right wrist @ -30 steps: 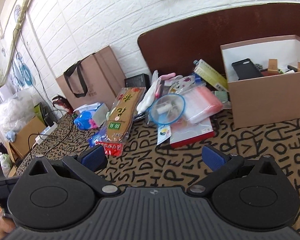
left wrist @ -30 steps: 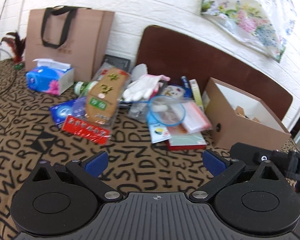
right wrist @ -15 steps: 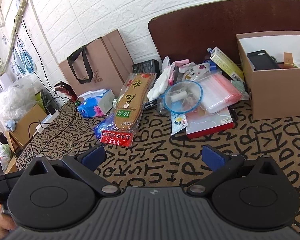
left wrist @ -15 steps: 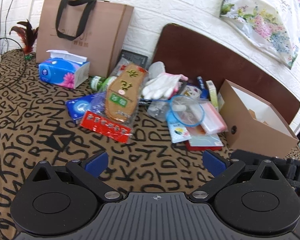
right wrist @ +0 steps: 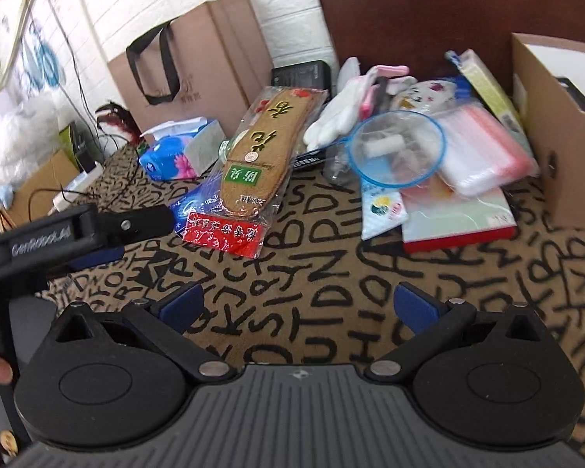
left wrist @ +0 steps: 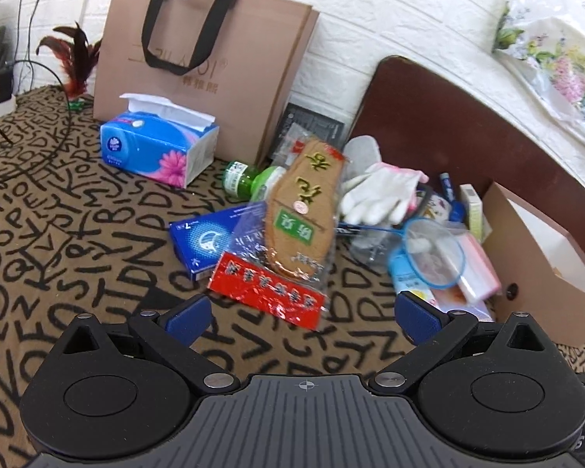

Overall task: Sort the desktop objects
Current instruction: 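Lower both tools onto the packaged insole and close on it, then lift the packaged insole with both tools and pull it out of the clutter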

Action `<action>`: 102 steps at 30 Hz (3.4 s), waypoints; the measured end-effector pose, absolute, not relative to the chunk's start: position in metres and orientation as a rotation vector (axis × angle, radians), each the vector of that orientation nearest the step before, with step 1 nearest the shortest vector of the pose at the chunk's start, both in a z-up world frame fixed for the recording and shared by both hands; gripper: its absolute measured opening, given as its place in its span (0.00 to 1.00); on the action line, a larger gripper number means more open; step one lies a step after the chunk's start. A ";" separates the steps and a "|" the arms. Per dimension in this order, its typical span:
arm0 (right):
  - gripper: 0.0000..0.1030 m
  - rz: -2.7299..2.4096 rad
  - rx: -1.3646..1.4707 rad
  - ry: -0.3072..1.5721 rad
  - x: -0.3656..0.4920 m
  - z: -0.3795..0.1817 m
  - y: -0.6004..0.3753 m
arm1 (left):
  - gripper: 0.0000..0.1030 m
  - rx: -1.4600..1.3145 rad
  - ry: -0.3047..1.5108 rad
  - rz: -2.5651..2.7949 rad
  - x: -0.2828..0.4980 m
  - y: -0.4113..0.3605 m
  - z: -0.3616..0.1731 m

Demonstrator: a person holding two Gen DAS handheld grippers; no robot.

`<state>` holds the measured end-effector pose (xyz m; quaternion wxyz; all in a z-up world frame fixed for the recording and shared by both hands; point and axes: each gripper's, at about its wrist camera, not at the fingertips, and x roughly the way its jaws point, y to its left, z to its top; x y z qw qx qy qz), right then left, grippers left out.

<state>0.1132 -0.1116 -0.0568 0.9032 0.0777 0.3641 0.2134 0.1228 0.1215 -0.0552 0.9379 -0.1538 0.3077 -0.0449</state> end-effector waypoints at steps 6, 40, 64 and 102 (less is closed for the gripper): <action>1.00 0.491 0.115 0.729 0.138 -0.066 -0.091 | 0.96 -0.290 0.629 -0.095 0.151 0.132 -0.064; 0.41 0.602 0.173 0.760 0.245 -0.103 -0.038 | 0.27 -0.317 0.749 -0.143 0.241 0.136 -0.090; 0.26 0.676 0.120 0.882 0.092 -0.076 -0.120 | 0.32 -0.342 0.843 -0.222 0.055 0.075 -0.087; 0.43 0.612 0.142 0.854 0.083 -0.098 -0.140 | 0.54 -0.251 0.917 -0.294 0.104 0.048 -0.105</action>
